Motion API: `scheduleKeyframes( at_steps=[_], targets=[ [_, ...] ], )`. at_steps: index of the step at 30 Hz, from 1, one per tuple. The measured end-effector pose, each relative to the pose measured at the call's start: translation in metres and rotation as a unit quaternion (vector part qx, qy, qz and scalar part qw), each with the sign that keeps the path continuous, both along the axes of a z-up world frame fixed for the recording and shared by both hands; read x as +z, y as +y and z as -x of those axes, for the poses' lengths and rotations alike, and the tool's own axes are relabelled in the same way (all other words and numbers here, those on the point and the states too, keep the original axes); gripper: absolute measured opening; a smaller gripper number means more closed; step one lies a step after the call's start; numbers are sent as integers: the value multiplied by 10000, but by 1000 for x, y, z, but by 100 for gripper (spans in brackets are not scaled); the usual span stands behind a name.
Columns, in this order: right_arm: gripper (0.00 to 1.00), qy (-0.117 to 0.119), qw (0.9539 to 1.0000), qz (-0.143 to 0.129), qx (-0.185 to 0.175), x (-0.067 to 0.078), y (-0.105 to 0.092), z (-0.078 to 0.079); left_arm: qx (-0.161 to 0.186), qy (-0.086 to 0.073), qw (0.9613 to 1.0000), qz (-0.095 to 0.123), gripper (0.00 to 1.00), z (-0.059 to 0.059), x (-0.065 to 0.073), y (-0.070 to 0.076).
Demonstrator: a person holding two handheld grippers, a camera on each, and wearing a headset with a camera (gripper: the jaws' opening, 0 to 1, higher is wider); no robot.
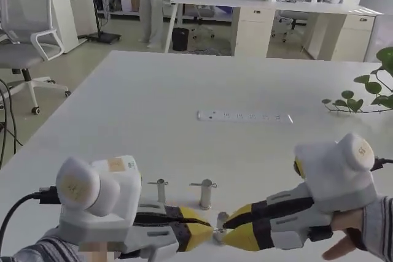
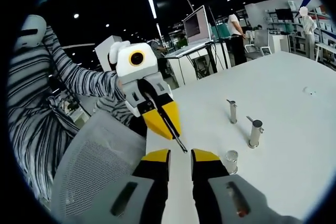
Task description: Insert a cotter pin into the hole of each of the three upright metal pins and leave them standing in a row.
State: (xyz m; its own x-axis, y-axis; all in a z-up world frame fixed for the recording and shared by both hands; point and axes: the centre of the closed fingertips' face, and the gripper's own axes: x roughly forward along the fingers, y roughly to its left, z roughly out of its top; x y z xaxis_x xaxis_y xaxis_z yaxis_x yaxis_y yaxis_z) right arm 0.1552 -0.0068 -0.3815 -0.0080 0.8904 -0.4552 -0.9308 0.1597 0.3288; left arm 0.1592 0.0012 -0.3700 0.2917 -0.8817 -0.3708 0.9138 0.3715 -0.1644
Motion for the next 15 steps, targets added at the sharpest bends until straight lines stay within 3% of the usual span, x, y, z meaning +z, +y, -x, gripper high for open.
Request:
scheduleKeyframes(
  at_steps=[10,12,13,15],
  targets=[
    [3,19,9997,-123,211,5,5,8,-271,32,9996,123,0,11,4,-5],
    [3,-5,9996,-100,271,4,6,10,-279,79,9993,239,0,12,7,-6],
    [2,-29,9996,-74,288,4,6,10,-237,172,9987,424,0,12,11,-8],
    [1,-90,9996,-85,267,5,7,9,-227,116,9992,306,0,10,8,-5]
  ],
)
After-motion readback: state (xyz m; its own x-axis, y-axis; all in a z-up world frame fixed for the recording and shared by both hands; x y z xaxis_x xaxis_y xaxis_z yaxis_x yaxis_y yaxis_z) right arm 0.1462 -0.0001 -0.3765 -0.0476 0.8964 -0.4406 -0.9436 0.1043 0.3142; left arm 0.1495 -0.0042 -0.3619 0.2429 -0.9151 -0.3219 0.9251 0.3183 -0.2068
